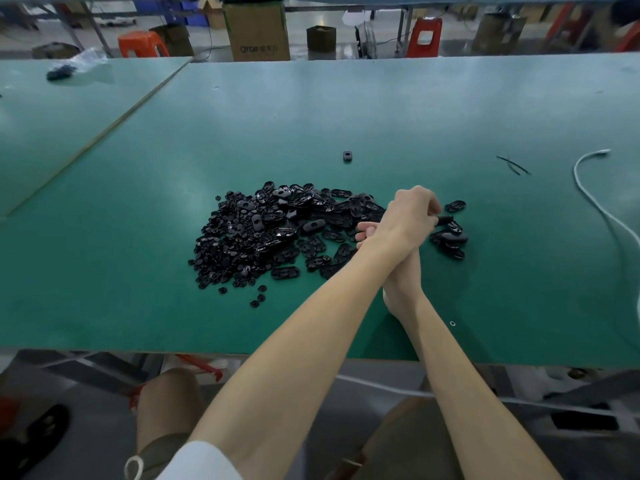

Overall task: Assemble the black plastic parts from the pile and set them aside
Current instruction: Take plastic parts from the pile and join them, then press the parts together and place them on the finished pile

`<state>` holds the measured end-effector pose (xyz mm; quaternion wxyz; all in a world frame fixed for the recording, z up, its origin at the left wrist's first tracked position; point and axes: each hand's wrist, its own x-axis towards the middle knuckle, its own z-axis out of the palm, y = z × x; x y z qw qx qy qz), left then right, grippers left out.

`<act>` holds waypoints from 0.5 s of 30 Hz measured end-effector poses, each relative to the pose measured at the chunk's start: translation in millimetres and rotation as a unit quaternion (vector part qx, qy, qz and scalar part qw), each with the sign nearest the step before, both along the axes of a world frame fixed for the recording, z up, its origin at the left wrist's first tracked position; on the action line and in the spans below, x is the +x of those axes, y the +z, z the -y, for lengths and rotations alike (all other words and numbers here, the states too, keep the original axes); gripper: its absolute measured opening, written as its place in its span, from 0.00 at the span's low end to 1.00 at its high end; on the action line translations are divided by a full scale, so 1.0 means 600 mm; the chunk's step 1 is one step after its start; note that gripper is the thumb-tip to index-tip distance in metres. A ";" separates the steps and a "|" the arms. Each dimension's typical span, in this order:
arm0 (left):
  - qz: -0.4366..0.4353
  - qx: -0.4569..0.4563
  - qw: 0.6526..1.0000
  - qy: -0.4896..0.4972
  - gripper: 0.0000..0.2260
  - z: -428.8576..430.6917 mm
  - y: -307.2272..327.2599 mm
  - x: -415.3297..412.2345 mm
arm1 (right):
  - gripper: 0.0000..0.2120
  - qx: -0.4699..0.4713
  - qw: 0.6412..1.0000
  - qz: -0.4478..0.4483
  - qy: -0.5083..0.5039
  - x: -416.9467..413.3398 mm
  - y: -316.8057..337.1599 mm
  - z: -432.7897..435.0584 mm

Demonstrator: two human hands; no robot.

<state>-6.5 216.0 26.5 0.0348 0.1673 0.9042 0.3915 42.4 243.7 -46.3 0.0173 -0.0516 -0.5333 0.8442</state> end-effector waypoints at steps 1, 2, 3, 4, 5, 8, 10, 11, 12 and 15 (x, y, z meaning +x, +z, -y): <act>0.003 0.005 1.000 -0.010 0.13 0.004 -0.001 0.002 | 0.15 0.007 1.000 0.002 -0.001 0.002 0.001 0.000; 0.003 0.013 1.000 -0.017 0.13 0.008 -0.001 0.004 | 0.16 -0.002 1.000 0.003 0.003 0.003 0.003 0.001; 0.004 0.023 1.000 -0.019 0.14 0.013 -0.002 0.006 | 0.17 -0.008 1.000 0.004 0.014 0.005 0.007 0.002; 0.003 0.037 0.999 -0.018 0.14 0.019 -0.002 0.008 | 0.19 -0.024 0.999 0.013 0.029 0.006 0.011 0.004; -0.002 0.053 0.998 -0.015 0.14 0.026 -0.001 0.011 | 0.19 -0.027 0.999 0.018 0.027 0.007 0.013 0.007; -0.042 0.115 0.992 0.030 0.12 0.054 -0.001 0.023 | 0.14 0.044 0.999 0.021 -0.008 0.006 0.014 0.013; -0.075 0.097 0.990 0.076 0.11 0.082 -0.006 0.028 | 0.07 0.173 0.984 -0.019 -0.037 0.006 0.008 0.014; -0.087 0.057 0.990 0.091 0.11 0.098 -0.009 0.029 | 0.10 0.208 0.977 -0.030 -0.042 0.005 0.006 0.014; -0.094 0.003 0.990 0.105 0.10 0.116 -0.013 0.028 | 0.11 0.215 0.975 -0.036 -0.041 0.006 0.007 0.014; -0.115 -0.110 0.976 0.151 0.07 0.170 -0.022 0.023 | 0.11 0.231 0.971 -0.054 -0.040 0.006 0.010 0.016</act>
